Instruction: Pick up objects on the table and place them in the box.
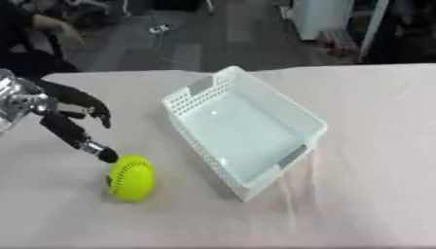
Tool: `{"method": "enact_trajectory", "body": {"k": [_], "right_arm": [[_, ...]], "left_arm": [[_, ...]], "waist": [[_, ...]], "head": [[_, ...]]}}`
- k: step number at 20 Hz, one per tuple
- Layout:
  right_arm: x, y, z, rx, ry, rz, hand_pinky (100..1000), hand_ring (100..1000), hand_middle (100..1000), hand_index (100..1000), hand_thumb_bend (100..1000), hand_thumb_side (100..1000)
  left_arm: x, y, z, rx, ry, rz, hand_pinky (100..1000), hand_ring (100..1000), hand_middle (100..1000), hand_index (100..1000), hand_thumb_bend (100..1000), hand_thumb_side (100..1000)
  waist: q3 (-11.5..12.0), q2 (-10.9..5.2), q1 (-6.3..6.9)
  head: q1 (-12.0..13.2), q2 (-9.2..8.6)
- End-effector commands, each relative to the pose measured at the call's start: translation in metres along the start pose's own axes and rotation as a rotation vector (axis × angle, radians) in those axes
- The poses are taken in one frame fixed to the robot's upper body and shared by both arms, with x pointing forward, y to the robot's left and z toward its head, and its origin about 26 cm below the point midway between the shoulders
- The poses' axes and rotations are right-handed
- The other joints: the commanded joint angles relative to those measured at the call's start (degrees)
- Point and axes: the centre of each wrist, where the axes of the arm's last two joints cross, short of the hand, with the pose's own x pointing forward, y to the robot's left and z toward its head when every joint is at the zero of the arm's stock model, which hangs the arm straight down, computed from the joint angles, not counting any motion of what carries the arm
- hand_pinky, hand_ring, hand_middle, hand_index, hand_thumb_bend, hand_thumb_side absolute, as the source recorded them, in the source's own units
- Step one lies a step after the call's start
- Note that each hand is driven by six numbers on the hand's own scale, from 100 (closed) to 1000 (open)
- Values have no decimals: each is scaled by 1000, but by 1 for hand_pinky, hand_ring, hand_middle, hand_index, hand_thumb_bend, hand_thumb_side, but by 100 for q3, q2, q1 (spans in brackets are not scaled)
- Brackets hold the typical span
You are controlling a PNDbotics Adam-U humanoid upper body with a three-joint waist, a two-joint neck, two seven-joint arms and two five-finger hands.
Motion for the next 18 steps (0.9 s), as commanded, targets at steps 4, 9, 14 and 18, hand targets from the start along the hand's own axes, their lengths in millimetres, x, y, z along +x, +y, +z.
{"method": "enact_trajectory", "body": {"k": [4,9,14,18], "right_arm": [[3,-1,-11,3,-39,-9,342,504,564,597,100,1000],[3,-1,-11,2,-39,-12,342,504,564,597,100,1000],[3,0,-11,2,-39,-17,343,504,564,597,100,1000],[3,0,-11,-1,-39,-19,343,504,564,597,100,1000]], "left_arm": [[-11,-16,-2,-121,47,-107,985,925,920,881,760,1000],[-11,-27,-15,-168,25,-142,971,924,919,879,746,1000],[-7,-29,-26,-189,0,-179,1000,942,936,896,712,1000],[1,-20,-32,-153,-39,-187,1000,1000,981,947,701,1000]], "waist": [[-27,-29,16],[-45,-27,11],[-60,-30,8],[-72,-30,1]], "head": [[23,-18],[10,-18],[9,-18],[-1,-18]]}}
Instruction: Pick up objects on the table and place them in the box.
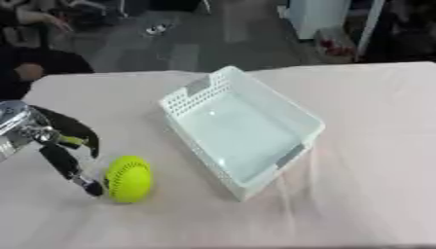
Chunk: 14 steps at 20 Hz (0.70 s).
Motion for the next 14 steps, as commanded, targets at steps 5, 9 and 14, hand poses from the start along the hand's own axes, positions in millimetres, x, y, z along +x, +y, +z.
{"method": "enact_trajectory", "body": {"k": [5,9,14], "right_arm": [[3,0,-11,-9,-37,-11,345,505,564,597,100,1000],[3,0,-11,-11,-38,-11,346,505,563,597,100,1000],[3,0,-11,-13,-39,-13,346,505,563,597,100,1000]], "left_arm": [[4,22,7,44,-62,-11,1000,998,999,997,446,834],[12,28,10,100,-110,60,1000,972,1000,1000,412,739],[20,33,9,145,-184,136,1000,981,1000,1000,436,731]], "waist": [[-8,-27,-14],[-9,-28,-16],[-19,-25,-21]], "head": [[-32,-18],[-66,-18],[-101,-18]]}}
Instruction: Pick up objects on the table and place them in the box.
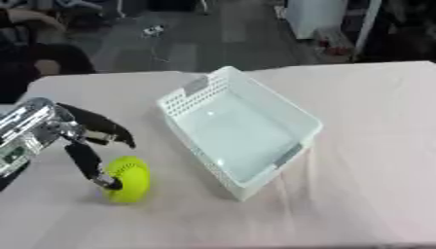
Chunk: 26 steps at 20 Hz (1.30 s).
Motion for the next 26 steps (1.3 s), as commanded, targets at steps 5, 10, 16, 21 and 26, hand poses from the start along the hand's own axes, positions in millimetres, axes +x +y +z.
{"method": "enact_trajectory", "body": {"k": [5,10,16,21,26], "right_arm": [[3,0,-12,-13,-41,-12,347,507,563,597,100,1000],[3,1,-12,-16,-41,-14,348,508,563,597,100,1000],[3,2,-12,-17,-40,-20,347,510,563,597,100,1000],[4,3,-11,-22,-36,-24,346,509,560,598,100,1000],[4,4,-12,-30,-36,-28,333,509,558,598,100,1000]], "left_arm": [[-1,-3,-1,-16,-38,25,1000,1000,1000,1000,441,720],[-5,-15,-7,-68,-44,-23,1000,1000,1000,1000,430,656],[-11,-25,-13,-110,-65,-94,1000,1000,1000,1000,451,574],[-15,-33,-24,-106,-119,-56,1000,1000,1000,1000,454,568],[-18,-43,-37,-105,-158,-7,909,882,1000,1000,441,507]], "waist": [[-34,-17,-13],[-50,-11,-14],[-82,6,-26],[-112,34,-52],[-137,49,-76]], "head": [[-16,-18],[13,-18],[39,-18],[68,-18],[61,-18]]}}
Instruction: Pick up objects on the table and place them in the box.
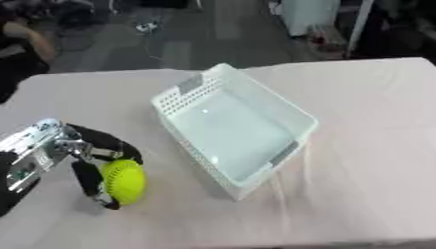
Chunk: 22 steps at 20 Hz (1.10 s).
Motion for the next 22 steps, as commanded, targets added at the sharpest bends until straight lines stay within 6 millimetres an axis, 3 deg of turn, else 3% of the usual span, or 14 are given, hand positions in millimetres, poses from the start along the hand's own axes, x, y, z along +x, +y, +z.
{"method": "enact_trajectory", "body": {"k": [1,2,3,4,5,6,7,8,9,10,11,15,22], "right_arm": [[3,0,-9,-16,-30,-11,325,508,557,598,100,1000],[3,0,-9,-17,-31,-10,328,509,557,598,100,1000],[3,0,-9,-17,-30,-9,315,506,555,598,100,1000],[3,0,-9,-17,-31,-8,303,504,554,597,100,1000],[2,-1,-9,-17,-31,-6,275,499,551,597,100,1000],[2,-1,-9,-17,-31,-4,277,499,552,597,100,1000],[2,-1,-9,-17,-32,-3,268,497,549,597,100,1000],[2,-2,-9,-18,-32,-1,268,497,548,597,100,1000],[2,-2,-9,-18,-33,1,267,497,547,596,100,1000],[2,-2,-9,-17,-32,3,268,497,546,596,100,1000],[2,-3,-8,-17,-32,6,268,497,546,596,100,1000],[1,-4,-8,-15,-31,12,268,497,544,596,100,1000],[1,-5,-5,-7,-26,18,268,497,543,593,100,1000]], "left_arm": [[-8,1,4,-98,-65,-75,779,781,956,1000,401,463],[-9,2,5,-94,-63,-77,829,821,980,1000,418,482],[-11,3,7,-79,-60,-71,476,568,773,866,100,267],[-13,5,11,-53,-53,-60,405,516,721,822,100,224],[-14,6,14,-24,-47,-47,230,388,557,652,100,344],[-16,8,18,34,-40,-22,248,404,578,674,100,306],[-17,10,22,86,-34,-2,100,245,406,469,100,498],[-19,11,25,143,-28,19,100,135,286,390,100,468],[-19,11,28,182,-24,34,100,100,210,344,100,612],[-21,13,32,235,-12,55,100,100,151,316,100,477],[-23,15,36,283,0,75,100,100,111,297,100,490],[-26,23,53,424,47,136,100,100,100,301,100,506],[-19,82,92,717,47,120,100,100,100,281,100,549]], "waist": [[-2,-19,-25],[0,-19,-24],[7,-20,-23],[14,-22,-21],[20,-25,-20],[27,-29,-18],[32,-33,-16],[40,-37,-15],[42,-40,-14],[57,-47,-13],[68,-52,-12],[95,-66,-9],[128,-125,-1]], "head": [[40,-18],[42,-18],[43,-18],[43,-18],[42,-18],[41,-18],[41,-18],[40,-18],[42,-18],[38,-18],[36,-18],[33,-18],[119,-18]]}}
